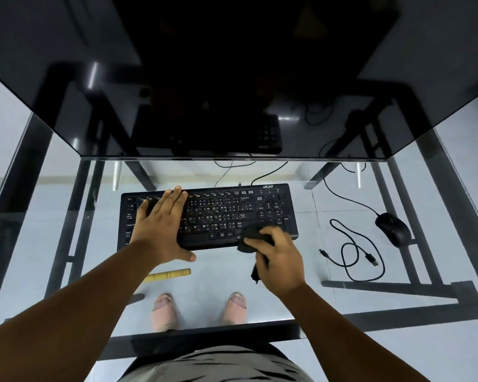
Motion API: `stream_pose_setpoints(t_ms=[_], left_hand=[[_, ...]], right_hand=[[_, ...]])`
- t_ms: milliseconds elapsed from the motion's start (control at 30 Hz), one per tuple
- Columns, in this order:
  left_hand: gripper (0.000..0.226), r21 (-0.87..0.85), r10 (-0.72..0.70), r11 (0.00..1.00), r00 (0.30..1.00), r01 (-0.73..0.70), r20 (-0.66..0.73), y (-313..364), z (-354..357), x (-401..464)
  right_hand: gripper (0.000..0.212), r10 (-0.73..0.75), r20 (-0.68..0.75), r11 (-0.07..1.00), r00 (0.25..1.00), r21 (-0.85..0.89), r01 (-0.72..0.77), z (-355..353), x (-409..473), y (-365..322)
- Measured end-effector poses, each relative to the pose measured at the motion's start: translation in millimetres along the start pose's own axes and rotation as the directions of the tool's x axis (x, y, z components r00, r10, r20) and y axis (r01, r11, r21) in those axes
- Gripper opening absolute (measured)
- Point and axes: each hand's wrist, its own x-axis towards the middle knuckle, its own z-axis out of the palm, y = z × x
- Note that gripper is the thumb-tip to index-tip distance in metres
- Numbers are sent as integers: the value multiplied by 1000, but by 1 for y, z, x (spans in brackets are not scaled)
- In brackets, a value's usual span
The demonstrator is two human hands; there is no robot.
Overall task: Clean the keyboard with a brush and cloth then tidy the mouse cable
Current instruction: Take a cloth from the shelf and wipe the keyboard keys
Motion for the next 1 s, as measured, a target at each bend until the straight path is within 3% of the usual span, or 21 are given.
stream_pose_setpoints(t_ms=[200, 433, 600, 700, 1000], left_hand=[[144, -27, -32, 999, 999, 31, -19, -20, 3, -9], [136, -101, -115, 989, 993, 112, -20, -61, 5, -25], [87, -197, -176, 968, 979, 154, -100, -76, 13, -34], [69, -198, -189, 966, 978, 168, -93, -87, 15, -40], [65, -167, -206, 965, 978, 200, -16, -124, 24, -55]], right_hand=[[39, -286, 218, 953, 933, -33, 300, 17, 24, -47], [37, -196, 105, 977, 975, -63, 203, 4, 14, -9], [33, -264, 138, 961, 955, -54, 273, 20, 27, -48], [31, -321, 184, 942, 929, -34, 333, 33, 38, -74], [33, -399, 308, 908, 864, 4, 419, 64, 63, -138]])
